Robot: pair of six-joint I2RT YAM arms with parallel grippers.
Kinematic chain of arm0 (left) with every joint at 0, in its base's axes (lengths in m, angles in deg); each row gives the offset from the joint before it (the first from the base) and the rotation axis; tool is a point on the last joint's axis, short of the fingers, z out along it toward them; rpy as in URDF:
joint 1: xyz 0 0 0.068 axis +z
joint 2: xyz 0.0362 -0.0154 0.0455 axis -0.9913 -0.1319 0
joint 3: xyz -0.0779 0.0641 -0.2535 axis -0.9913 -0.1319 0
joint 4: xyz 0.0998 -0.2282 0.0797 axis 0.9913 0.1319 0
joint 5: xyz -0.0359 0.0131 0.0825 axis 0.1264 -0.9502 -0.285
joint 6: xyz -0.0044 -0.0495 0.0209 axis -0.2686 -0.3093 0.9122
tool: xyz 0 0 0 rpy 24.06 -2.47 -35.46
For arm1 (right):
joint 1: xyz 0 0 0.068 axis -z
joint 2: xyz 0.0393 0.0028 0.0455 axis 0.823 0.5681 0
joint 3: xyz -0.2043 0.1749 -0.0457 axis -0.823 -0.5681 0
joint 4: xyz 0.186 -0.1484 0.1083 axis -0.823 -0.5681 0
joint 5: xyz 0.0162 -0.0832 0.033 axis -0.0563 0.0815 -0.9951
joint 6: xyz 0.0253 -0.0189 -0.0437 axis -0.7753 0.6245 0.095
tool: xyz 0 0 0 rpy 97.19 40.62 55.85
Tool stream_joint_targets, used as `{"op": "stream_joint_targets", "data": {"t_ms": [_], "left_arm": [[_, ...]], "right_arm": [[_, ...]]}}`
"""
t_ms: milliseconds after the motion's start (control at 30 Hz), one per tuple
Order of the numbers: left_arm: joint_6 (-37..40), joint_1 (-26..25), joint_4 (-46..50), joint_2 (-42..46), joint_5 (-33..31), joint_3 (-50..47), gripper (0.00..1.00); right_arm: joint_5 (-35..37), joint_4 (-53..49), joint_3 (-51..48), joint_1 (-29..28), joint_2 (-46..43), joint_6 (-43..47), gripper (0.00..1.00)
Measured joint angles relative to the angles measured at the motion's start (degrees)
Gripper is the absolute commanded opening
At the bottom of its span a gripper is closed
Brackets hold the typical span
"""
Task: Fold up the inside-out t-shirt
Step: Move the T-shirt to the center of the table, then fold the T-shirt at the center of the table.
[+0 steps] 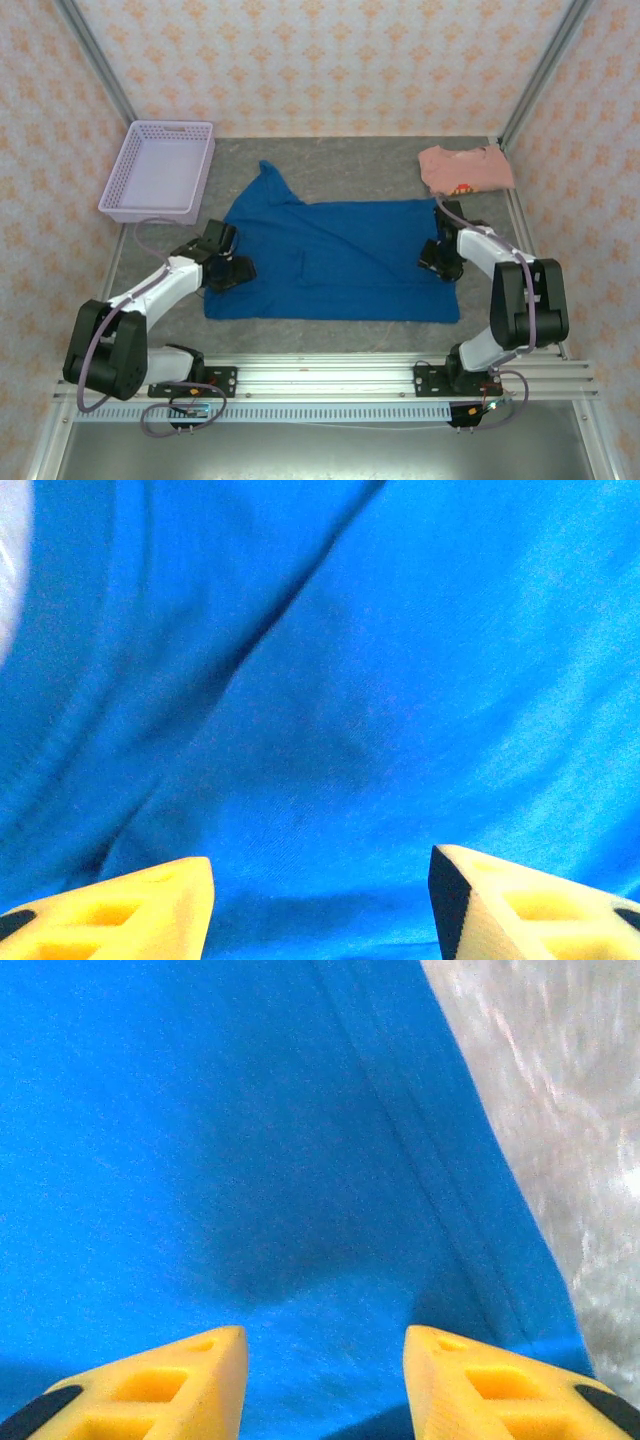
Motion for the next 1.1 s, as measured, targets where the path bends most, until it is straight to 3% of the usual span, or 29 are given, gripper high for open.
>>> {"op": "stream_joint_targets", "data": {"t_ms": [200, 700, 1100], "left_arm": [[1.5, 0.0, -3.1, -3.9, -2.7, 12.3, 0.68], [13.2, 4.1, -3.1, -48.7, -2.2, 55.7, 0.65], [18.7, 5.6, 8.0, -72.5, -0.8, 90.2, 0.65]], "right_arm": [[0.0, 3.9, 10.0, -1.1, 1.4, 2.1, 0.49], [-1.3, 7.6, 12.7, -4.5, 7.2, 2.6, 0.49], [-3.1, 8.2, 14.8, -5.2, 12.0, 2.6, 0.49]]}}
